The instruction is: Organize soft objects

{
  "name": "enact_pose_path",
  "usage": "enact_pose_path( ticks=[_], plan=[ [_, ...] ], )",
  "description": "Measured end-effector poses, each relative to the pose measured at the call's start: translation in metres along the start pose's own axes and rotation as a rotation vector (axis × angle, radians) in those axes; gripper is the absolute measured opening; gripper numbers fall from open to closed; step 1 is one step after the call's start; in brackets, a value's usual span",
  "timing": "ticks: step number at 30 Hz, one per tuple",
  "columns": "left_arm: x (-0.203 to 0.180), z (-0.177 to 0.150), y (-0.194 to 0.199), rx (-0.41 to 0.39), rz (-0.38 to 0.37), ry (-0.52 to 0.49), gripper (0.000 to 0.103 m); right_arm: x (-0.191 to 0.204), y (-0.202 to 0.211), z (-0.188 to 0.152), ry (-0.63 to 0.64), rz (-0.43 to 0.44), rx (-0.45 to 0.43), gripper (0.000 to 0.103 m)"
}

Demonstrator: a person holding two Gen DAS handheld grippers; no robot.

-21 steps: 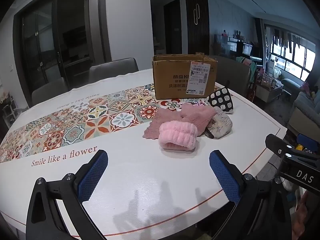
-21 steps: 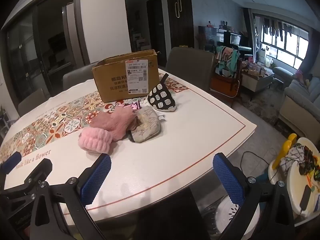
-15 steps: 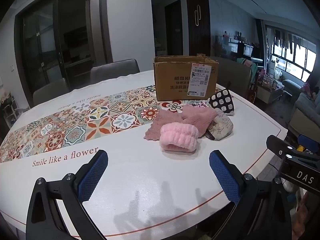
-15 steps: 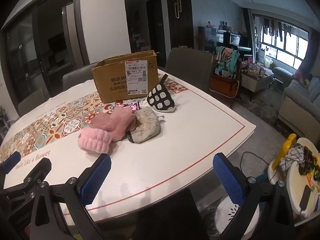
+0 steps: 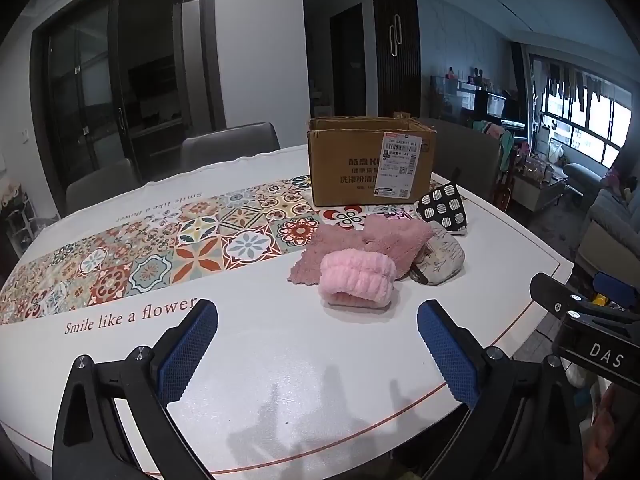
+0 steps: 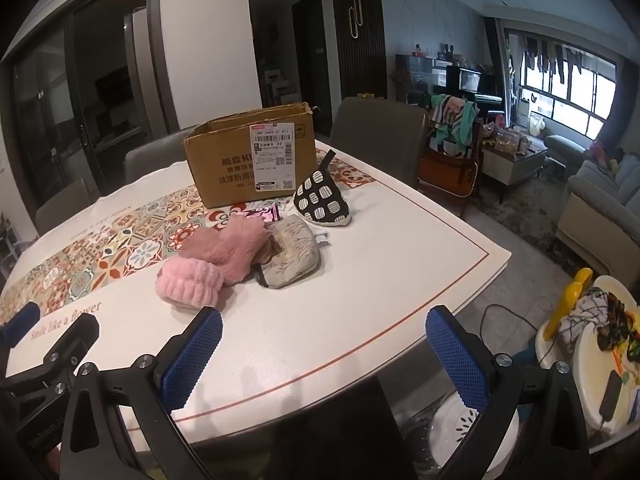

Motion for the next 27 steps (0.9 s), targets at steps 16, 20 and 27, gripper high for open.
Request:
enact_pose_path(
  ticks=[16, 20, 27],
  plan=[
    [0.0, 0.0005, 0.0009, -0.002, -0.004, 0.002, 0.102, 0.0003, 0.0003, -0.0009, 0.0, 0.0, -0.003, 0.103],
    [0.0002, 0.0006, 0.0012, -0.002, -0.003, 0.002, 0.102, 0.0003, 0.0004, -0.0012, 0.0, 0.0, -0.003, 0.103],
    [0.0002, 0.0035, 0.0025, -0.007, -0.005, 0.005, 0.102, 0.0001, 0.0004, -0.0014, 0.0, 0.0, -0.003, 0.103]
  ],
)
Point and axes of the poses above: each gripper's, at about its wrist camera, not at the fingertips, and y roughly against the way its jaws point, x to its left, z to its top, the point moved 3 cm from there along -y, roughly the way its jaws point, and after that the axes turned 6 degrees about z, right-handed, at the moved point
